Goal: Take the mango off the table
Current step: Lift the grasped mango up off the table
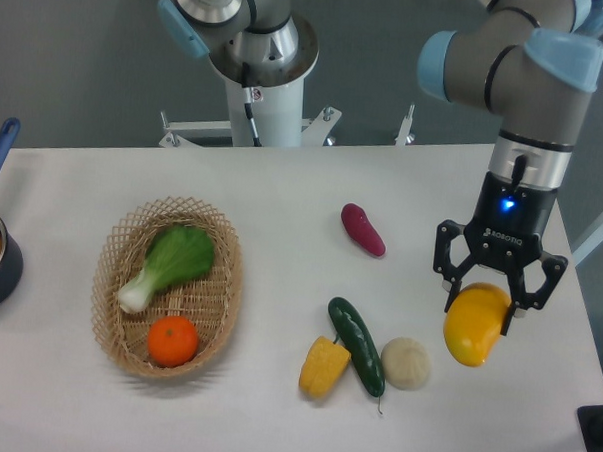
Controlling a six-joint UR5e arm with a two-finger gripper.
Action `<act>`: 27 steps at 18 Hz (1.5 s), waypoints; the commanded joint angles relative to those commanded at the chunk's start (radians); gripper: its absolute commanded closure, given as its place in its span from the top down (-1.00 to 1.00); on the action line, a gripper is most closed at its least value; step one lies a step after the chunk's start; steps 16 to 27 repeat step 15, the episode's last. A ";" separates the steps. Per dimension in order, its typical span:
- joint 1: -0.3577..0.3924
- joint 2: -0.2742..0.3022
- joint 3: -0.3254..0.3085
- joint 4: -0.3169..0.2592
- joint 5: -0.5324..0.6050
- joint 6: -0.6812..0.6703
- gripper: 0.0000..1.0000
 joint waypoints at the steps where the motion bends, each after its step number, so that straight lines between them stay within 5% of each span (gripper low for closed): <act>1: -0.006 0.000 0.009 0.000 0.000 -0.020 -0.30; 27: -0.032 0.006 0.035 -0.002 0.000 -0.097 -0.30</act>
